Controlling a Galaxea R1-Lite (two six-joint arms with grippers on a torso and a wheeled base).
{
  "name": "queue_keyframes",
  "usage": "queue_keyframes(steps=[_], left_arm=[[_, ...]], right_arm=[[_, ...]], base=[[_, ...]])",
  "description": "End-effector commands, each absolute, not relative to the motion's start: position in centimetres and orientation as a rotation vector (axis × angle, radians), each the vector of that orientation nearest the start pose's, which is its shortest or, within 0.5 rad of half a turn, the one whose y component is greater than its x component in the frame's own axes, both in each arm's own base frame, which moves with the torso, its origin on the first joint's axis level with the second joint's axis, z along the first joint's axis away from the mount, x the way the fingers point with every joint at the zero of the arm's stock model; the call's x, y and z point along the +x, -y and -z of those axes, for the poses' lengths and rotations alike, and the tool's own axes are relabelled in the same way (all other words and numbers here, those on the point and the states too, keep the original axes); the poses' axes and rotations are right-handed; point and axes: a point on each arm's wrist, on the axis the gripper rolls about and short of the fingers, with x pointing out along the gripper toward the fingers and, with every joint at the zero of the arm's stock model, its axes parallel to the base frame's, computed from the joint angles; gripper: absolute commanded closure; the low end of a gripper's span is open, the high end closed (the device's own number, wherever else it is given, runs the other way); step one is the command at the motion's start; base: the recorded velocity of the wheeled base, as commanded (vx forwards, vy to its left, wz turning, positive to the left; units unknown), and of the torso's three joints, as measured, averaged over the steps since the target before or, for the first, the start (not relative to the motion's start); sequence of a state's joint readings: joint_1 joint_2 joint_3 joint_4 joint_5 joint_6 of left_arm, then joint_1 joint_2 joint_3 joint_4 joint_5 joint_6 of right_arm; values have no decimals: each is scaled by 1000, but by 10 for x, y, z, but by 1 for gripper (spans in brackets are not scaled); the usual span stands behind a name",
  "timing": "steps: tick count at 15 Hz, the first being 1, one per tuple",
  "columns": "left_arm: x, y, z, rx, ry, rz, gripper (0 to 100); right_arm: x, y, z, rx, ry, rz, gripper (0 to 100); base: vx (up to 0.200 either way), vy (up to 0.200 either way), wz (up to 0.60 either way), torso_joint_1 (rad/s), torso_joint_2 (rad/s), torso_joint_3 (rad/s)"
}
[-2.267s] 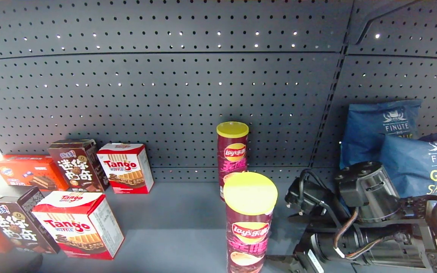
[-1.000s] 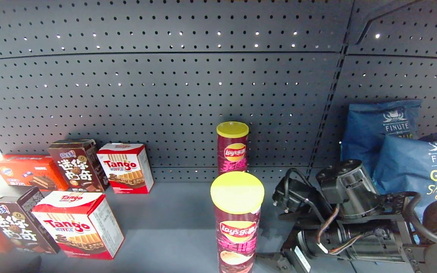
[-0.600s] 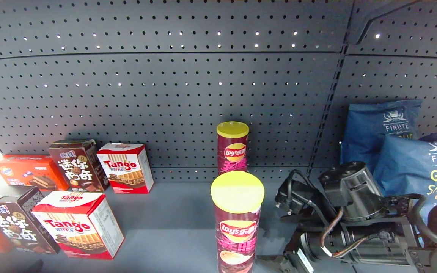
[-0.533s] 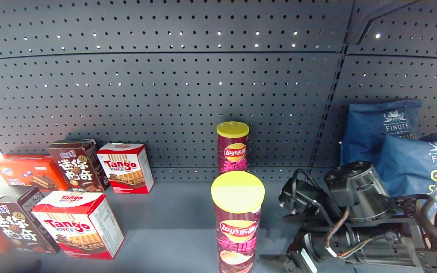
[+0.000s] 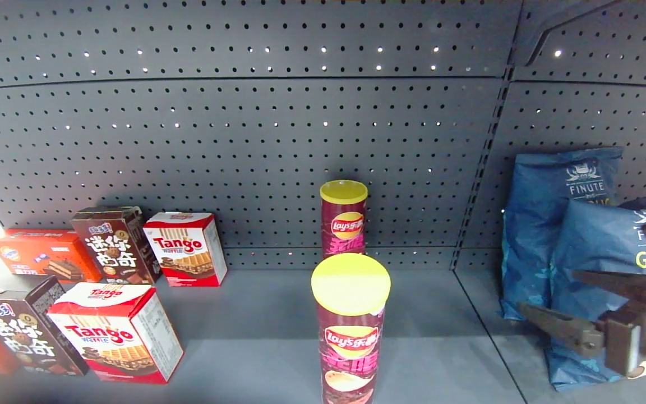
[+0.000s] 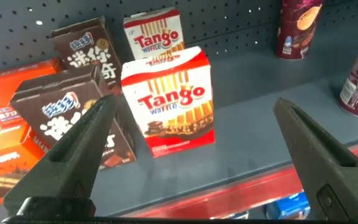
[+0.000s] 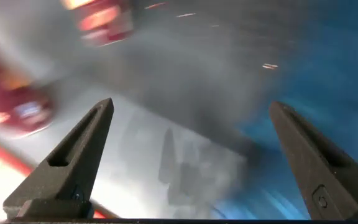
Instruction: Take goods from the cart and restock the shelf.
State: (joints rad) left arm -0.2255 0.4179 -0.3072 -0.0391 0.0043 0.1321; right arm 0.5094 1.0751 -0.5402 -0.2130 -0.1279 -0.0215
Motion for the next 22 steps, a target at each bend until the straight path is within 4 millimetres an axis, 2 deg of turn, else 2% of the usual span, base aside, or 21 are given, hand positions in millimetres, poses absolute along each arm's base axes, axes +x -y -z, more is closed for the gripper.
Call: queue_keyframes(steps=[1,2,3,5,6,7,8,9,12,14,20,22], left_arm=[[-8,-2,-156,142,-8,221,0],[-14,-3,-149,141,-3,216,0],[-18,-4,-146,141,-3,216,0],[-31,-7,-132,147,-1,216,0],[-35,-8,-124,150,-15,215,0],[-35,-8,-124,150,-16,217,0],[-35,-8,-123,150,-18,218,0],[-34,-8,-121,152,-27,219,0],[-32,-7,-115,155,-48,222,0],[-31,-7,-113,154,-51,221,0],[-31,-7,-116,152,-41,217,0],[-31,-7,-115,152,-45,220,0]], right_arm=[[61,-18,-177,13,-163,-46,0],[47,-10,-158,44,-151,49,0],[40,-6,-149,60,-143,92,0],[15,8,-109,97,-101,265,0],[-2,14,-93,106,-77,311,0],[-12,16,-85,93,-84,296,0],[-23,18,-84,60,-30,182,0],[-25,15,-84,-8,-6,-3,0],[-24,8,-83,-35,23,-320,0],[-22,5,-76,-43,14,-419,0],[-22,6,-76,-1,3,-408,0],[-19,4,-76,-6,-44,-350,0]], base=[[0,0,0,0,0,0],[0,0,0,0,0,0],[0,0,0,0,0,0],[0,0,0,0,0,0],[0,0,0,0,0,0],[0,0,0,0,0,0],[0,0,0,0,0,0],[0,0,0,0,0,0],[0,0,0,0,0,0],[0,0,0,0,0,0],[0,0,0,0,0,0],[0,0,0,0,0,0]])
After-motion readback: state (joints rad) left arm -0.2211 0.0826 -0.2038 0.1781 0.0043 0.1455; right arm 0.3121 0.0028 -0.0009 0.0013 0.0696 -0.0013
